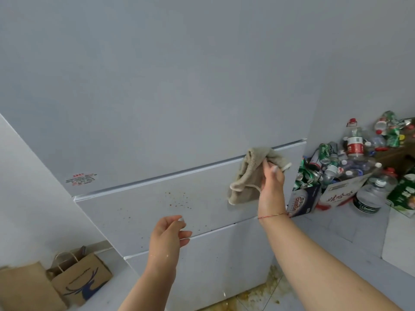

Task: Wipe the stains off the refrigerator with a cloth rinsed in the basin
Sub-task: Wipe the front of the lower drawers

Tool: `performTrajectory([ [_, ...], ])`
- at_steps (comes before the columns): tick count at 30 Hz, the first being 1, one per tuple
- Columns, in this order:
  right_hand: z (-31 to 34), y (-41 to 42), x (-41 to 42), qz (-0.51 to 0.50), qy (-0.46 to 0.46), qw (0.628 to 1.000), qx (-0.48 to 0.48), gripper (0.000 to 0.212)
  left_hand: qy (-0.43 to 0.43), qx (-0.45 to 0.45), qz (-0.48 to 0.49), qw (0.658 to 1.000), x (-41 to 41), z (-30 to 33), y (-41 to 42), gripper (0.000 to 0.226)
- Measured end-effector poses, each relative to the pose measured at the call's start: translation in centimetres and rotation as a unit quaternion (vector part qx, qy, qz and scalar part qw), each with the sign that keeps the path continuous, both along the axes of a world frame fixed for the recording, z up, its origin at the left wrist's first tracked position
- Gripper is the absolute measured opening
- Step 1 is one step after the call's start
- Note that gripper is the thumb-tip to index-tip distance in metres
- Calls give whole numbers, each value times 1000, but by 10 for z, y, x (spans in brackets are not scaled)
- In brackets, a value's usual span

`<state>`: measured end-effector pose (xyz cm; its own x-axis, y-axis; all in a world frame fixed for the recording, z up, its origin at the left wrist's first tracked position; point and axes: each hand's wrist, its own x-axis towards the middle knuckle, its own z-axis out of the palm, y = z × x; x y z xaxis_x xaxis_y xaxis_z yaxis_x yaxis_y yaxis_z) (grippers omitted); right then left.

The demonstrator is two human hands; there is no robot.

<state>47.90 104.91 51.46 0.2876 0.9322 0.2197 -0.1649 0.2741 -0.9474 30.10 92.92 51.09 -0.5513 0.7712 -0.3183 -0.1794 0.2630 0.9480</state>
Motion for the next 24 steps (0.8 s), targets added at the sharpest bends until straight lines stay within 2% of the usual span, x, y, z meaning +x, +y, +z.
performTrajectory([
  [1,-13,4,2,-9,-88,996,22,79,-4,3,2,1000,2,1,1,16],
  [3,-33,20,13,-109,-303,944,70,58,-4,2,12,1000,5,-1,2,15],
  [5,-43,32,23,-198,-374,898,121,44,2,0,24,1000,7,-3,2,15],
  [8,-52,51,29,-239,-361,882,185,48,14,-10,40,999,6,-6,-2,16],
  [11,-62,59,18,-238,-343,883,213,58,22,-17,66,997,-4,-12,-9,16],
  [15,-68,63,7,-266,-374,857,234,67,27,-15,87,996,-20,-20,-18,14],
  [18,-70,62,-12,-271,-395,841,252,64,23,-7,99,995,-27,-27,-24,15],
  [24,-75,29,-91,-202,-413,818,345,53,15,-15,104,994,-39,-39,-39,15],
])
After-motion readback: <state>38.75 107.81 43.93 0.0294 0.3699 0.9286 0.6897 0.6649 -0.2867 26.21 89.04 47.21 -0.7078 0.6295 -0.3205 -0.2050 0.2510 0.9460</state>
